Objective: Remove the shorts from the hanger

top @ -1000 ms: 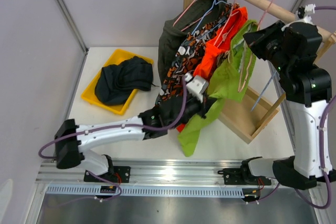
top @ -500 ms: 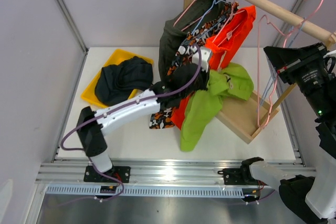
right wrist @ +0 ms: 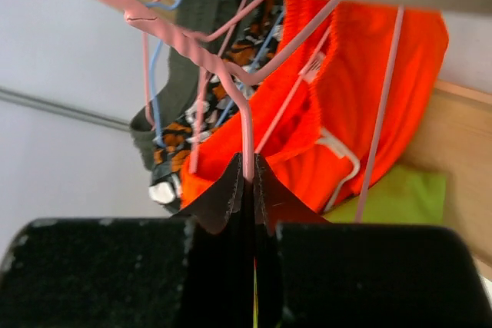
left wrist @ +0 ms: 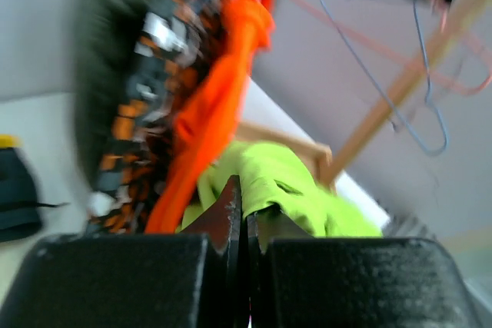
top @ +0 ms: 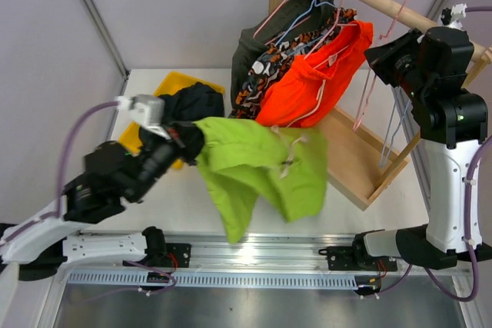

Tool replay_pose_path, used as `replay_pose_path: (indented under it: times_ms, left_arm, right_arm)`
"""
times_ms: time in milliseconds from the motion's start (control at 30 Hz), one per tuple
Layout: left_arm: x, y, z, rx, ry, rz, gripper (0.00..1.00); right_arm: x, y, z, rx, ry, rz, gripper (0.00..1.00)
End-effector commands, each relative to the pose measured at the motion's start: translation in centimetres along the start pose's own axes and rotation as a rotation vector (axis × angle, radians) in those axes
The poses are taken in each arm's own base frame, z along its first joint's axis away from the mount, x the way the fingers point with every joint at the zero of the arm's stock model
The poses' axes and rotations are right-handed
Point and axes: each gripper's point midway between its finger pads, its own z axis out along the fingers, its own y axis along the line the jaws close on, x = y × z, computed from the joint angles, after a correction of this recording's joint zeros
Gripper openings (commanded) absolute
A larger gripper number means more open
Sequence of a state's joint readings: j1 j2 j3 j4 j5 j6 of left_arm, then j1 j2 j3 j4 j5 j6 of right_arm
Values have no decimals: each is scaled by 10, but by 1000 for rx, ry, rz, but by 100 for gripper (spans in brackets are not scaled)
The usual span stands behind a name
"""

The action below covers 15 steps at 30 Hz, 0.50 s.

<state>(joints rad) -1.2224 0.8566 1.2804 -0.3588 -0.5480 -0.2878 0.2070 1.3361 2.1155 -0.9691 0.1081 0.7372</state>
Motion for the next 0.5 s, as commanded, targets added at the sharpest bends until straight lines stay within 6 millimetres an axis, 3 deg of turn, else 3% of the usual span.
replay_pose_path:
  times_ms: [0,100,233,267,467]
  left_arm:
    - [-16,52,-28,-198,-44,64,0]
    - [-34,72,-41,-281,-77,126,0]
    - [-57,95,-41,-382,-100,227,0]
    - [-73,97,-43,-395,-128,224,0]
    - [-108,137,-13,-516,-125,291,0]
  right_arm:
    - [-37,3,-11,-26,-145,-1,0]
    - [-33,-12,-3,13,-139,11,0]
    - [-19,-28,2,29,-115,30,0]
    - [-16,-30,-3,27,-113,34,0]
    - [10,-56,-5,65,-67,40,0]
